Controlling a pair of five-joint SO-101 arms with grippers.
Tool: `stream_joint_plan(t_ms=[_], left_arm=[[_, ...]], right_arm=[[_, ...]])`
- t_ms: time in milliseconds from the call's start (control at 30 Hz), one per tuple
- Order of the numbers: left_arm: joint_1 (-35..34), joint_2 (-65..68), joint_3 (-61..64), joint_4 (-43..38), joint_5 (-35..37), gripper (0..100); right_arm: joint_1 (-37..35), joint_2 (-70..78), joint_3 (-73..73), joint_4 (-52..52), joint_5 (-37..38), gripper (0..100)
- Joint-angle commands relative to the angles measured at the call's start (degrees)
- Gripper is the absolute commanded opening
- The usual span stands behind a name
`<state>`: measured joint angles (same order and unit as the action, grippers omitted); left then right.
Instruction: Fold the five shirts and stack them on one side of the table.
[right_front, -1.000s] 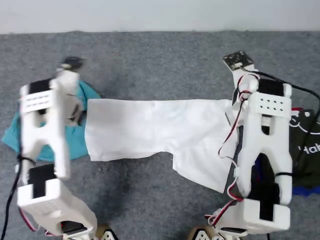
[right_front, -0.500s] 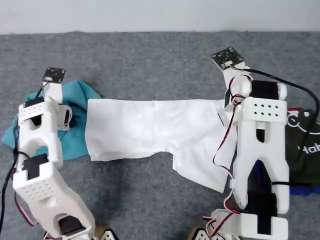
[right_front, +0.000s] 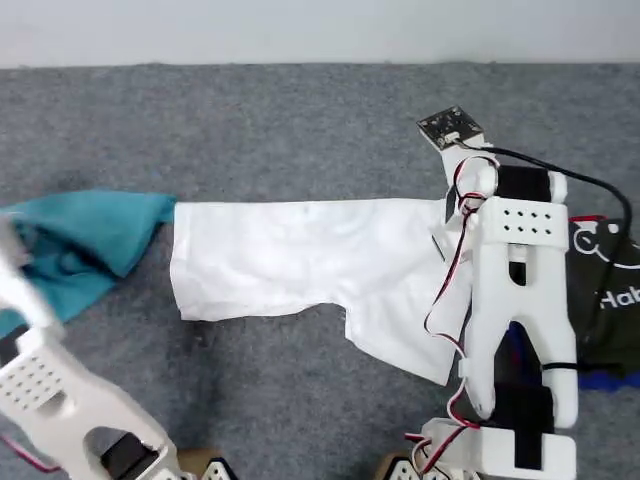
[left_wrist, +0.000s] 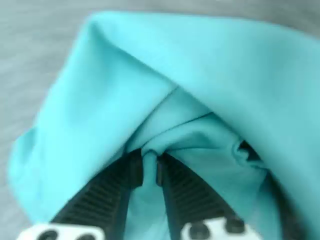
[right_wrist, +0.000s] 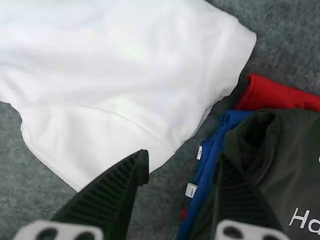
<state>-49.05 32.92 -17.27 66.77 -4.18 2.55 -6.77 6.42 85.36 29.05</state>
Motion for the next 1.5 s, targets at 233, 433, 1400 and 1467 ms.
stream_joint_plan(t_ms=[233,433,1400,1467], left_arm=[[1.93,-1.05,-27.47,28.57,2.99,1],[10.99,-1.85,-33.54,33.93,2.99,12],[28.75,-34.55,11.21,33.85,-7.65,27],[30.51,-37.01,16.31,33.85,-11.34,27]], right_arm=[[-5.14,-2.68,0.35,0.66,-0.62,21.8],[-5.49,-2.68,-2.99,13.14,-0.26,28.5],[-3.74,-40.04,44.75,5.58,53.98,28.4],[-3.56,-40.04,46.68,3.38,54.07,28.4]])
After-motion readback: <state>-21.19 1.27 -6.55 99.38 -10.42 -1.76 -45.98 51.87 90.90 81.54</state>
